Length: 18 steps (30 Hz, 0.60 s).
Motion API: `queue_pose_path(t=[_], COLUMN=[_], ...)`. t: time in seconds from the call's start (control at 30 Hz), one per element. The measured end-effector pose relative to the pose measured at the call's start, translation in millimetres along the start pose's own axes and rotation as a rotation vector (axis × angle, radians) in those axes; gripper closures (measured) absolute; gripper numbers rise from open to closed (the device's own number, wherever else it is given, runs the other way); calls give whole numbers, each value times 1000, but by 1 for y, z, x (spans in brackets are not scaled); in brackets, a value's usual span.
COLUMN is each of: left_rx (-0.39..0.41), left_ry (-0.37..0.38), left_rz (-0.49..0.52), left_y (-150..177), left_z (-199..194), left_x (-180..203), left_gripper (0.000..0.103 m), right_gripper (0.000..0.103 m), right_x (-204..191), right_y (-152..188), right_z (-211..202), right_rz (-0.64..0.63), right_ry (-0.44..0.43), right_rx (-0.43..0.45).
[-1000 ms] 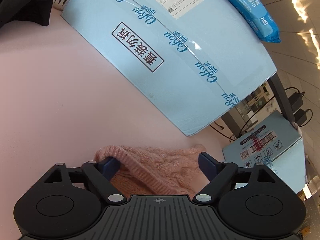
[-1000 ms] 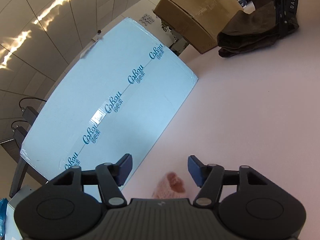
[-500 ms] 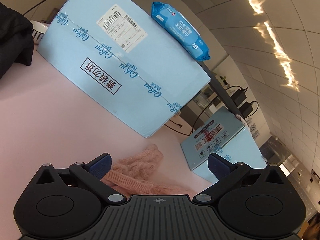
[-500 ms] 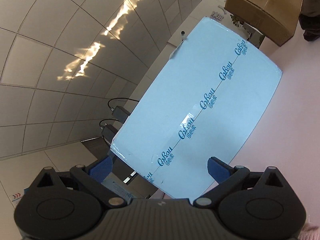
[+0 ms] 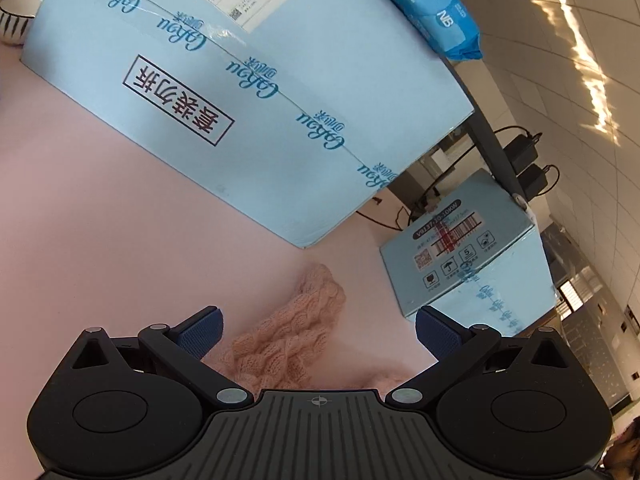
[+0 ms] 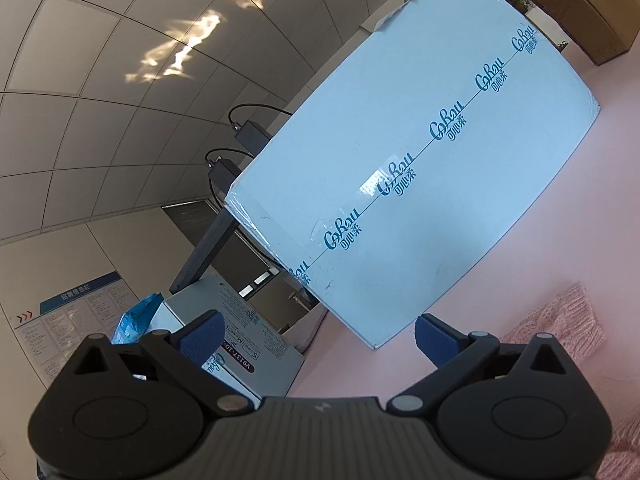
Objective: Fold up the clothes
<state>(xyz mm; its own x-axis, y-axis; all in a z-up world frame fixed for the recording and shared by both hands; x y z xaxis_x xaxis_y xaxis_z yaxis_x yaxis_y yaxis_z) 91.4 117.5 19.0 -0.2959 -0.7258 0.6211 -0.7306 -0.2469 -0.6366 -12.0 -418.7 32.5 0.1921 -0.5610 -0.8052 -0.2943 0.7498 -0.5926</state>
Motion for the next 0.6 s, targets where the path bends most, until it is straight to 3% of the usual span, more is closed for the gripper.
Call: queue_pose_path(t=[0.17,0.43,0.57,0.6], left_rx=[-166,-196,-202,-200], left_ry=[26,26,-55,-83], left_rz=[80,239,287,300], left_y=[6,12,6,6], left_z=[50,67,70,70], left_x=[-7,-2,-3,-3], left_gripper=[0,2,23,34], right_gripper=[0,0,0,0], right_x=[-1,10,18,21], right_y=[4,1,2,2], right_z=[0,12,18,19], right_rz=[-1,120,184,204], right_ry=[-19,-40,-31,-31], right_rx=[-30,-93,-122,-128])
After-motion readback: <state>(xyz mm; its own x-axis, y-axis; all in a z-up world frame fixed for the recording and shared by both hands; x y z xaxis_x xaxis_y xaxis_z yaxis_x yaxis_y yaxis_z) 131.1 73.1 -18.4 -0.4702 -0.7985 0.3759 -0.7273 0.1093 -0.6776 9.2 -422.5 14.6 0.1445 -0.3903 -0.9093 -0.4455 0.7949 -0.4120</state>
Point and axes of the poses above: each gripper's, at about its wrist camera, not at the fingertips, and z roughly the way its jaws point, x to its right, y to its underside, the point moved 5 cm from there along z, roughly the way its jaws point, and after that the axes turned 8 degrees about z, right-handed, at the moved point
